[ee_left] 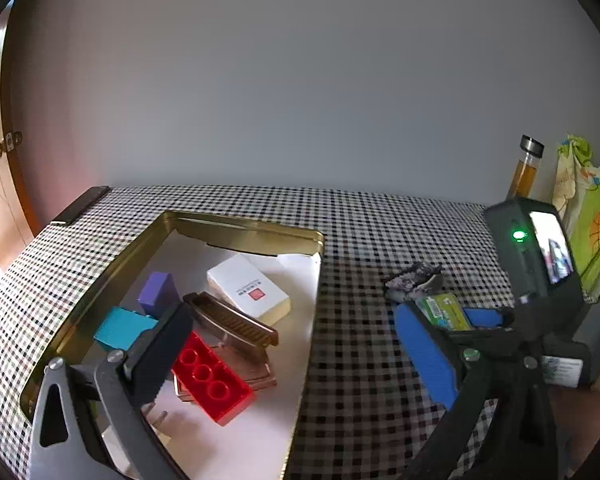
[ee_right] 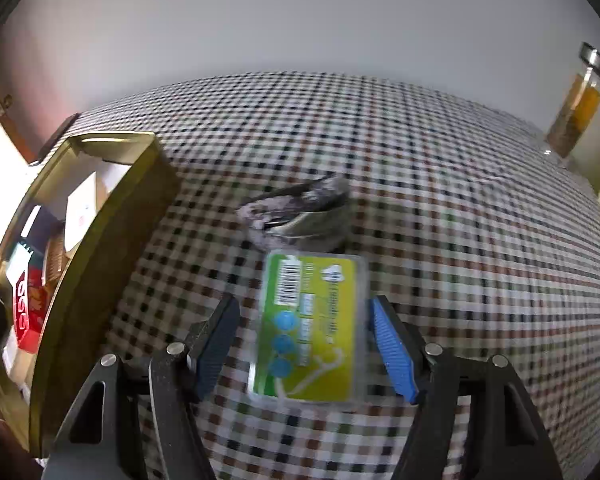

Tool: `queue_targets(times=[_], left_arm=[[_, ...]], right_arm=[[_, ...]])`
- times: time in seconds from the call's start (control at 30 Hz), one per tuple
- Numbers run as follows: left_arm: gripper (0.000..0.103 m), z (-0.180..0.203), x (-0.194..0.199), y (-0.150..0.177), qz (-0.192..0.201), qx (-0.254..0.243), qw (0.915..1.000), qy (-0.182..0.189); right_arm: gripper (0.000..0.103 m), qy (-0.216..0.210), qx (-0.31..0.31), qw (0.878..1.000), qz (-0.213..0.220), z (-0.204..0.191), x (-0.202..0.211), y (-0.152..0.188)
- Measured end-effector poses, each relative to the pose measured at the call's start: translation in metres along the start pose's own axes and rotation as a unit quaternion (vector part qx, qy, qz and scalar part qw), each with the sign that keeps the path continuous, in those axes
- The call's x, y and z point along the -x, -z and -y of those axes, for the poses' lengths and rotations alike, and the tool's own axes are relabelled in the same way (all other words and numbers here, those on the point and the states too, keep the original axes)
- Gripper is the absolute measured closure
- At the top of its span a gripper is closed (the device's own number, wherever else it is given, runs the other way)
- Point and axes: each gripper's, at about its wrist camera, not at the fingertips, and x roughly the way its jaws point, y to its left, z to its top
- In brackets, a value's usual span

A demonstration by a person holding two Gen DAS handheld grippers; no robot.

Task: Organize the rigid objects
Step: 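Move both tools back, right tool grasping the green floss box, then grasp the grey crystal geode with the left tool while the right tool holds the floss box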

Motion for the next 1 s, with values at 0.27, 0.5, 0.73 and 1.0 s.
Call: queue_targets(times=[0.27,0.5,0.73,1.0], left_arm=[[0.001,0.009,-0.010,-0.004,-0.013,-0.002,0.9999,0.003],[0.001,0.040,-0.022,-0.002,-0.019,-0.033,0.9992,0.010],[0.001,0.076,-0.051,-0.004,-0.038,-0.079,0.9959,0.021],[0.001,0.098,-0.090,-0.010,-0.067,-0.100,0.9918,0.044]], right_arm=[[0.046,-0.015,0.012,1.000,-0.010,0.010,0.001,0.003],[0.046,0.005,-0.010,1.000,0.023,0.039,0.011,0.003],[0.046,0.054,-0.050,0.996,0.043,0.083,0.010,0.000],[0.046,0.068,-0.065,0.995,0.042,0.108,0.001,-0.006]])
